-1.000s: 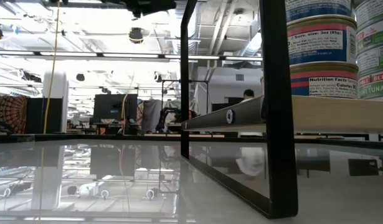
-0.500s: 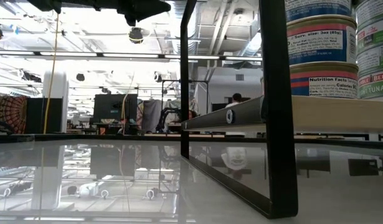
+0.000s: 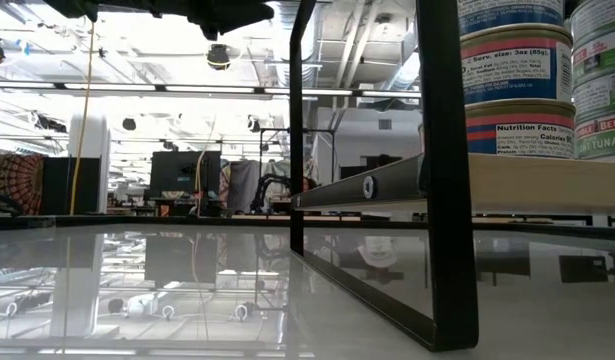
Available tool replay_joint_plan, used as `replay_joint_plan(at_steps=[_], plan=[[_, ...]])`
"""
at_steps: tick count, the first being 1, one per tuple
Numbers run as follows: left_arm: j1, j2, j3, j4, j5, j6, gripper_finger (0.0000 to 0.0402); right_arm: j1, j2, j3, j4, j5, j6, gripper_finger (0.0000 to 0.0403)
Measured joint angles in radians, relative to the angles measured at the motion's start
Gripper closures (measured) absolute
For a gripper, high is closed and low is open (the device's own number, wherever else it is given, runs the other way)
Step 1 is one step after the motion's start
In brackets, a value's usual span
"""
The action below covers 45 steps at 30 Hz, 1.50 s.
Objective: Stack canned seafood by type on shelf
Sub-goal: Stack the green tuna can on top of the green tuna can on the shelf
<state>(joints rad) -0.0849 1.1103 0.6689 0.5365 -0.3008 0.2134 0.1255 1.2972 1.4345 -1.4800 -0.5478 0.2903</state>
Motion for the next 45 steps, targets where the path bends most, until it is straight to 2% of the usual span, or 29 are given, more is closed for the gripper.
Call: replay_joint_plan(at_steps=[4,14,25,35,37,41,45], plan=[[0.0,0.0,0.0,-0.002,0.0,0.04,0.0168,-0.043,0.0,0.0,-0.006,-0.039,-0.047,0.0207],[0.0,0.0,0.0,-0.026,0.001,0.067,0.0168,-0.146,0.0,0.0,-0.012,-0.032,-0.06,0.0194],[0.0,0.0,0.0,-0.035,0.002,0.068,0.0168,-0.179,0.001,0.0,-0.048,-0.025,-0.011,0.0123],[0.0,0.0,0.0,-0.043,0.003,0.066,0.0168,-0.208,-0.008,0.04,-0.091,0.001,-0.004,0.0117],[-0.001,0.0,0.0,-0.044,0.003,0.066,0.0168,-0.189,-0.008,0.043,-0.091,0.026,-0.002,0.0117],[-0.004,0.0,0.001,-0.051,0.002,0.071,0.0168,-0.122,0.015,0.043,-0.091,0.167,-0.004,0.0117],[-0.004,0.0,0.001,-0.053,0.002,0.071,0.0168,-0.093,0.018,0.043,-0.091,0.179,-0.008,0.0117]])
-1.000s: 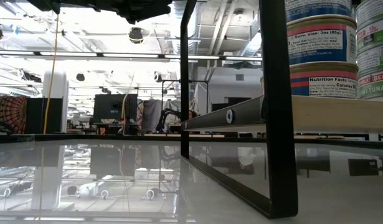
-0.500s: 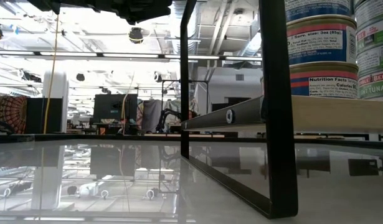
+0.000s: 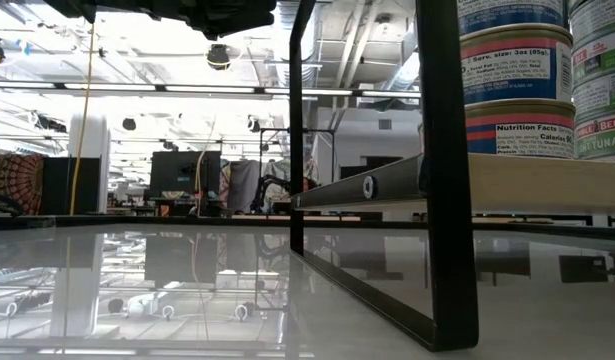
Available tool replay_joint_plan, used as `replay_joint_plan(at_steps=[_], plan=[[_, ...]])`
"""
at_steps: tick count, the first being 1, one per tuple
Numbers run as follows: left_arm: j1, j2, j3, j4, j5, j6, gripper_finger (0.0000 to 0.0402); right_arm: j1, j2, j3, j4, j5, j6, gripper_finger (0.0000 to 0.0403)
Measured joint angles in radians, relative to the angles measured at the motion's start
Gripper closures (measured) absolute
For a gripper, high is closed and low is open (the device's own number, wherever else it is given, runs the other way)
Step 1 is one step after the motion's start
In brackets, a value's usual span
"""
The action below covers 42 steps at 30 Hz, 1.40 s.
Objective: Stack canned seafood by type on shelf
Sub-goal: Stack the green tuna can on top of the green tuna can on the shelf, then return to Home Position
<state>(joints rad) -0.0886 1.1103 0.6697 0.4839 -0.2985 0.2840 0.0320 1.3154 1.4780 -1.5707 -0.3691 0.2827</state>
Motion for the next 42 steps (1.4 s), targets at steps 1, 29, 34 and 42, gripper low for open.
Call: replay_joint_plan(at_steps=[1,29,34,42], plan=[[0.0,0.0,0.0,0.0,0.0,0.0,0.0168,0.001,-0.001,0.0,-0.003,0.005,0.0,0.0117],[-0.004,-0.011,0.001,0.002,0.0,-0.002,0.0168,-0.037,-0.111,0.07,0.002,0.158,-0.053,0.0116],[-0.015,-0.051,0.0,-0.064,0.024,0.005,0.0168,-0.141,-0.309,0.0,0.17,0.274,-0.077,0.0117],[0.038,-0.108,-0.146,0.082,0.07,-0.029,0.0168,-0.199,-0.655,-0.33,0.623,0.406,-0.073,0.0117]])
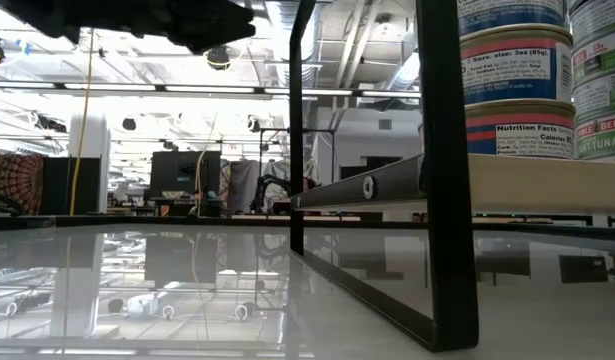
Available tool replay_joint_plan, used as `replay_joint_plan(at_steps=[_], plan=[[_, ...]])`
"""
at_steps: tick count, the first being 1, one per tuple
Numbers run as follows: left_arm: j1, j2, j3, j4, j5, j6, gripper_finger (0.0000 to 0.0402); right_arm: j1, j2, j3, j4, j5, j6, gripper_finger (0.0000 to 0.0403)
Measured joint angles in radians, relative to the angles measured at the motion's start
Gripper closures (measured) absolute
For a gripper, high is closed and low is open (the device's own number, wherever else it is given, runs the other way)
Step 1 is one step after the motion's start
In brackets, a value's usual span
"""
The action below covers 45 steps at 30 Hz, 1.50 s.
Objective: Stack canned seafood by type on shelf
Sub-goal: Return to Home Position
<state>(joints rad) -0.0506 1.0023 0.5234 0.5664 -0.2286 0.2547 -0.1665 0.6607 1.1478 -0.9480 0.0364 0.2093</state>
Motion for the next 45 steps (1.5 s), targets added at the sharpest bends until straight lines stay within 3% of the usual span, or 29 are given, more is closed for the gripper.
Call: replay_joint_plan(at_steps=[7,17,26,32,37,45], plan=[[0.02,-0.118,-0.088,-0.058,0.004,-0.153,0.0168,0.0,-0.23,-0.335,0.369,0.071,0.05,0.0117],[-0.076,-0.168,-0.255,-0.021,-0.131,-0.293,0.0168,0.001,-0.369,-0.591,0.747,0.176,-0.058,0.0117],[-0.084,-0.255,-0.358,0.057,-0.142,-0.326,0.0168,0.003,-0.533,-0.837,0.972,0.188,-0.07,0.0117],[-0.093,-0.298,-0.444,0.085,-0.143,-0.393,0.0168,0.001,-0.657,-0.947,1.02,0.188,-0.08,0.0117],[-0.097,-0.334,-0.476,0.108,-0.158,-0.407,0.0168,0.001,-0.65,-0.987,1.039,0.188,-0.086,0.0117],[-0.097,-0.385,-0.477,0.012,-0.17,-0.409,0.0168,0.002,-0.659,-0.99,0.949,0.176,-0.082,0.0117]])
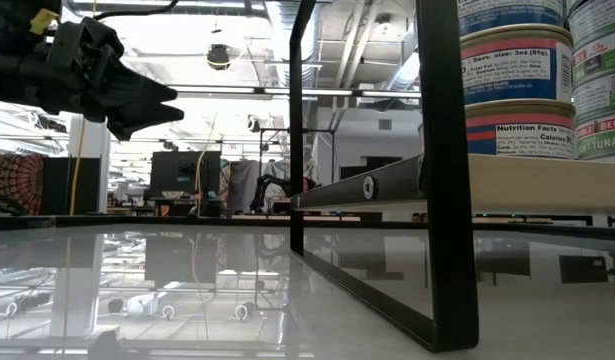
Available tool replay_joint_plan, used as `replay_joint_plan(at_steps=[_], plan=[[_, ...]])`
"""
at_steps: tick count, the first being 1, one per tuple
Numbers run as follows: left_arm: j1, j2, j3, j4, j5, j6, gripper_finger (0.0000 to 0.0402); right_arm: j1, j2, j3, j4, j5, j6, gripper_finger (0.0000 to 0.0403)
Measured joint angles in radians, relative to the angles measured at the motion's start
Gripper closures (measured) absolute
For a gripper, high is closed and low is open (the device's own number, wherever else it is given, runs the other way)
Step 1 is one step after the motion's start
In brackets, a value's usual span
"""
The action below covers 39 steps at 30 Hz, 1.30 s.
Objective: Stack canned seafood by type on shelf
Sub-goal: Return to Home Position
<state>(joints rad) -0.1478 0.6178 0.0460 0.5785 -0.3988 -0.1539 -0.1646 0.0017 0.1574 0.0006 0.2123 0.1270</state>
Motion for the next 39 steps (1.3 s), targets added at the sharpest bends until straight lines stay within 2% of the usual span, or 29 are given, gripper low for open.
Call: replay_joint_plan(at_steps=[7,15,20,28,33,39], plan=[[0.0,-0.125,0.0,-0.129,-0.004,0.008,0.0168,-0.002,0.0,0.0,-0.033,0.0,-0.001,0.0117],[0.0,-0.283,-0.001,-0.411,0.011,-0.022,0.0168,-0.002,0.0,0.0,-0.049,0.03,-0.014,0.0117],[0.0,-0.34,-0.002,-0.415,0.083,0.054,0.0168,-0.002,0.0,0.0,-0.026,0.031,-0.075,0.0117],[0.0,-0.451,-0.002,-0.533,0.191,0.094,0.0168,-0.002,0.0,0.0,0.011,0.033,-0.083,0.0117],[0.0,-0.497,-0.003,-0.555,0.12,0.137,0.0168,-0.002,0.0,0.0,0.022,0.033,-0.06,0.0117],[0.0,-0.496,-0.003,-0.554,0.083,0.145,0.0168,0.0,0.001,0.0,0.034,0.033,0.086,0.0117]])
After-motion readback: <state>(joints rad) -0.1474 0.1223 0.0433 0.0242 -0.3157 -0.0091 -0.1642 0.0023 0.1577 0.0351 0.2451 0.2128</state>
